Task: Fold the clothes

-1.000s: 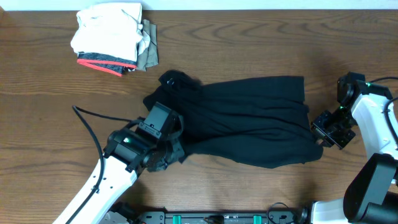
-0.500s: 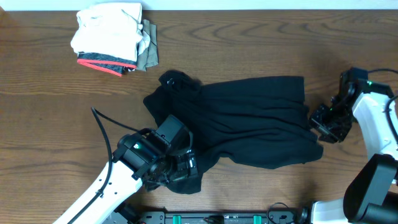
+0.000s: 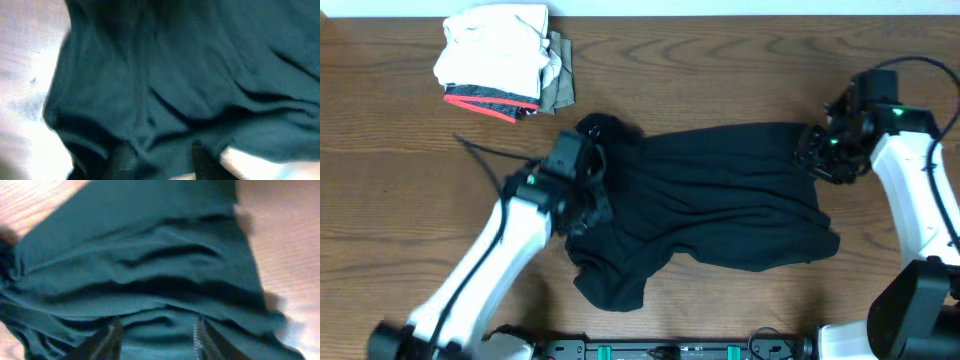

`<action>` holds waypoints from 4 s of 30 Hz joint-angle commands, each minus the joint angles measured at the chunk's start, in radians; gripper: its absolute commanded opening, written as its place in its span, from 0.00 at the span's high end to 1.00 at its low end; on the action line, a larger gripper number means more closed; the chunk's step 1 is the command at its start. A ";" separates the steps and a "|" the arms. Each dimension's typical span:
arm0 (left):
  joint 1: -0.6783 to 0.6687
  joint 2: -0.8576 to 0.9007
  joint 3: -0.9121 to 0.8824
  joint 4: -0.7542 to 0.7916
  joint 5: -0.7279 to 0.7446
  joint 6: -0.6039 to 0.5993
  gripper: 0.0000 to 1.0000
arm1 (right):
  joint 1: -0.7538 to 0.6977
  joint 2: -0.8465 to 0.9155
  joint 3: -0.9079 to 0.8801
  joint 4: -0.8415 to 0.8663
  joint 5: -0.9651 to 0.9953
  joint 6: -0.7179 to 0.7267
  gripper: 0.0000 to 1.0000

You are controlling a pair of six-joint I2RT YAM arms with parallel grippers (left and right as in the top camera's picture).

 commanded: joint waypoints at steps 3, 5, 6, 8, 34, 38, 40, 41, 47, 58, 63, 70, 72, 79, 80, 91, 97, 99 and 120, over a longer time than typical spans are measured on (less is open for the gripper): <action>0.051 0.166 0.112 0.068 0.025 0.148 0.87 | 0.058 0.003 0.016 0.069 0.042 0.018 0.77; 0.051 0.208 0.160 0.092 0.017 0.153 0.92 | 0.064 0.004 0.016 0.094 0.049 0.032 0.86; 0.051 0.224 0.182 0.103 0.007 0.153 0.94 | 0.066 0.005 0.016 0.111 0.049 0.036 0.92; 0.051 0.259 0.225 0.125 -0.035 0.152 0.94 | 0.066 0.010 0.016 0.139 0.049 0.044 0.96; 0.053 0.589 0.289 0.442 -0.063 0.129 0.94 | 0.109 0.330 0.016 0.332 0.056 0.028 0.99; 0.053 0.621 0.289 0.453 -0.063 0.126 0.94 | 0.109 0.367 0.016 0.341 0.069 0.028 0.99; 0.053 0.631 0.289 0.460 -0.063 0.126 0.94 | 0.109 0.378 0.016 0.345 0.071 0.028 0.99; 0.053 0.633 0.289 0.465 -0.063 0.126 0.94 | 0.109 0.383 0.015 0.348 0.071 0.029 0.99; 0.053 0.638 0.289 0.502 -0.063 0.125 0.94 | 0.109 0.390 0.014 0.352 0.123 0.068 0.99; 0.037 0.639 0.289 0.585 -0.063 0.126 0.94 | 0.078 0.416 0.014 0.406 0.254 0.092 0.97; 0.009 0.649 0.289 0.666 -0.090 0.125 0.94 | 0.036 0.487 0.014 0.485 0.292 0.087 0.96; -0.033 0.740 0.289 0.778 -0.162 0.102 0.94 | -0.056 0.562 0.014 0.592 0.291 0.060 0.94; -0.035 0.776 0.289 0.823 -0.166 0.099 0.94 | -0.080 0.564 0.014 0.620 0.291 0.037 0.93; -0.035 0.872 0.293 1.035 -0.246 0.099 0.94 | -0.129 0.565 0.015 0.736 0.249 -0.014 0.90; -0.035 0.879 0.298 1.055 -0.267 0.098 0.94 | -0.129 0.565 0.015 0.751 0.249 -0.014 0.90; -0.035 0.907 0.410 1.192 -0.436 0.099 0.94 | -0.101 0.582 0.015 0.903 0.237 -0.002 0.83; -0.035 0.904 0.509 1.180 -0.459 0.167 0.94 | -0.081 0.582 0.147 0.778 0.199 -0.004 0.75; -0.035 0.893 0.542 1.119 -0.460 0.198 0.91 | -0.083 0.581 0.241 0.665 0.201 -0.015 0.73; -0.035 0.246 0.598 0.216 -0.444 0.215 0.02 | -0.106 0.556 1.025 -0.436 0.189 0.110 0.01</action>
